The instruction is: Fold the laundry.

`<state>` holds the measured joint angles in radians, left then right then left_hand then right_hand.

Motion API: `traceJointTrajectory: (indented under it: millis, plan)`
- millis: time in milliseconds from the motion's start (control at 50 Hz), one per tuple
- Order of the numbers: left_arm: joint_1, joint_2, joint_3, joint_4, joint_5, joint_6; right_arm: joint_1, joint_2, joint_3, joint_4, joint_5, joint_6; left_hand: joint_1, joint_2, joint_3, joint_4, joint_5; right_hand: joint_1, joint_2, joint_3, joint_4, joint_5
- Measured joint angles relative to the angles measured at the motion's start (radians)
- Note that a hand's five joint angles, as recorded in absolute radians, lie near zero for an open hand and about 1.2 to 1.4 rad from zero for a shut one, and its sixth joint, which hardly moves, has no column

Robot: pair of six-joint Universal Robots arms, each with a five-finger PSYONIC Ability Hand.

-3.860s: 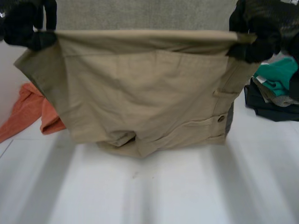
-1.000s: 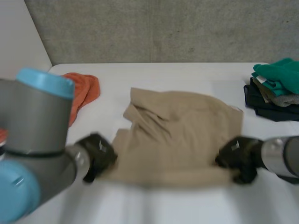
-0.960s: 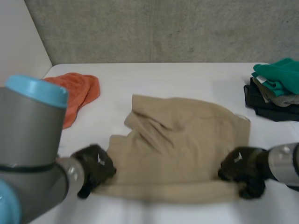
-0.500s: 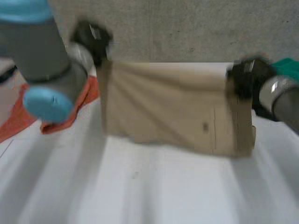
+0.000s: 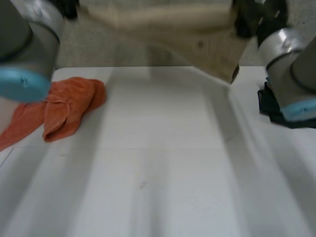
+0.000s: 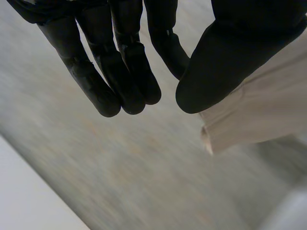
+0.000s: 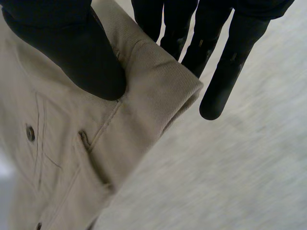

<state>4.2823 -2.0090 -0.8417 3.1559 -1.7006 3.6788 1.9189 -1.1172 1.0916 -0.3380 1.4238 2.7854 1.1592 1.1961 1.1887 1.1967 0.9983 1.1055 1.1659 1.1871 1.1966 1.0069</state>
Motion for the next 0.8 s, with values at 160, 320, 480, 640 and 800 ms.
traceJointTrajectory:
  millis: [160, 320, 480, 640, 800]
  plan:
    - [-0.016, -0.039, -0.393, 0.065, 0.043, 0.006, -0.004, 0.108, 0.229, 0.03, -0.064, -0.012, 0.0, 0.001, 0.001, 0.0, 0.0, 0.0, 0.003, 0.0, 0.0, 0.0]
    - [-0.006, -0.093, -0.583, 0.075, 0.053, 0.076, -0.007, 0.151, 0.404, 0.108, -0.086, -0.104, 0.0, 0.001, 0.001, 0.0, 0.0, 0.0, 0.003, 0.0, 0.0, 0.001]
    - [-0.003, 0.047, -0.731, -0.055, 0.063, 0.145, 0.006, -0.024, 0.513, 0.39, -0.099, -0.195, 0.0, 0.001, 0.001, 0.0, 0.0, 0.0, 0.003, 0.0, 0.001, 0.001]
    - [-0.051, 0.176, -0.825, -0.302, 0.068, 0.203, -0.016, -0.157, 0.558, 0.753, -0.151, -0.375, 0.0, 0.001, 0.001, 0.0, 0.0, 0.0, 0.003, 0.005, 0.001, 0.004]
    - [-0.125, 0.243, -0.859, -0.498, 0.068, 0.259, -0.095, -0.184, 0.606, 1.013, -0.201, -0.658, -0.07, -0.112, -0.107, -0.113, -0.091, 0.0, 0.003, 0.005, 0.001, 0.006]
